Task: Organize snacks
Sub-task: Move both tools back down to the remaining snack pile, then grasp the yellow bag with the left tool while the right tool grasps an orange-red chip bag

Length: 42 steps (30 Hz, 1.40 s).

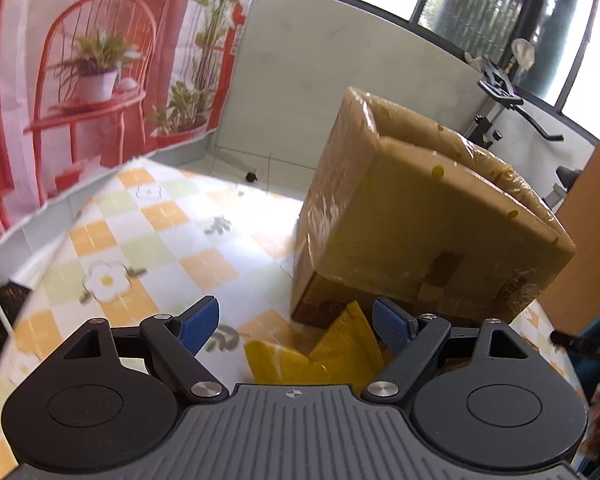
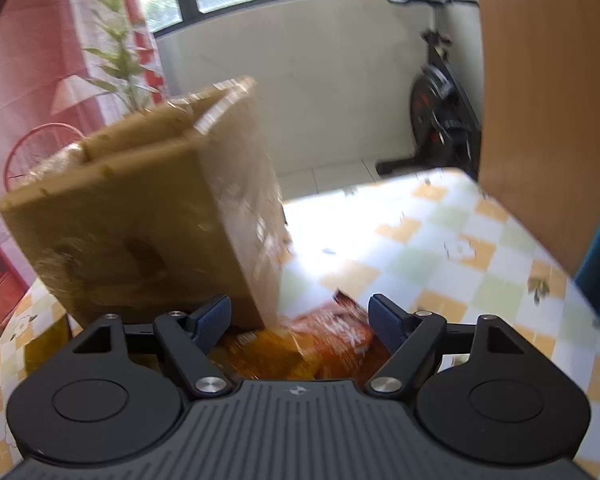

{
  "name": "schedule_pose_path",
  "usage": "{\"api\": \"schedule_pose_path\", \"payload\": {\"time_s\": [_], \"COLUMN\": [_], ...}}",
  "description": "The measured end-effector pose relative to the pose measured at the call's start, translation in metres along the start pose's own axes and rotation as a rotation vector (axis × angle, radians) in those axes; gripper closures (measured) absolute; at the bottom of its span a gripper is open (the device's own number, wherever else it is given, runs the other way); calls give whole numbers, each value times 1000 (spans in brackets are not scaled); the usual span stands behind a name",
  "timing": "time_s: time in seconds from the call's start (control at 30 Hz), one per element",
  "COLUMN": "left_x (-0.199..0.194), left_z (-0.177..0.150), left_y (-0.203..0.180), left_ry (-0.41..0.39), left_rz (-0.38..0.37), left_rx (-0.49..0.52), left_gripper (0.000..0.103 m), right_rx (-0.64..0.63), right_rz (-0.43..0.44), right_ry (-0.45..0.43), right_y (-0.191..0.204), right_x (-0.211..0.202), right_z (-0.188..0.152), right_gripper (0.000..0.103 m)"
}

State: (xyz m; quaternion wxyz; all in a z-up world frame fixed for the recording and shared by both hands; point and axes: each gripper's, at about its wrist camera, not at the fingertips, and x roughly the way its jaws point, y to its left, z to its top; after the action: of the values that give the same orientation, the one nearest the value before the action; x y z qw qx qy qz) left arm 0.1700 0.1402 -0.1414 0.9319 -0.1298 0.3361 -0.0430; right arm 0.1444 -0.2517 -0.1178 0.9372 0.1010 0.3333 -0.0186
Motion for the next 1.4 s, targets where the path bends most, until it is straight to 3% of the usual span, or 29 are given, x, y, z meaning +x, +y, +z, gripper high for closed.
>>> {"api": "schedule_pose_path", "payload": {"time_s": [0.27, 0.37, 0.53, 0.63, 0.77, 1.23, 1.4], "left_x": [19, 21, 26, 29, 33, 68, 79], "left_z": [-22, -25, -28, -31, -33, -35, -39], "left_y": [-7, -9, -11, -14, -17, -33, -34], "left_ry": [52, 59, 79, 93, 117, 184, 203], "left_rz": [-5, -8, -5, -5, -4, 26, 17], "left_rx": [-25, -23, -16, -14, -18, 8, -10], "left_gripper": [17, 17, 17, 17, 17, 17, 12], "right_rx": [120, 92, 168, 209, 190, 180, 181], "right_rz": [-17, -69, -66, -39, -5, -2, -1], "right_ry": [73, 98, 71, 81, 80, 84, 84], "right_y": [-13, -11, -24, -29, -24, -21, -21], "right_x": [36, 48, 54, 55, 54, 53, 52], "right_z": [-21, -28, -38, -43, -45, -44, -44], "right_gripper": [24, 19, 11, 12, 23, 28, 29]}}
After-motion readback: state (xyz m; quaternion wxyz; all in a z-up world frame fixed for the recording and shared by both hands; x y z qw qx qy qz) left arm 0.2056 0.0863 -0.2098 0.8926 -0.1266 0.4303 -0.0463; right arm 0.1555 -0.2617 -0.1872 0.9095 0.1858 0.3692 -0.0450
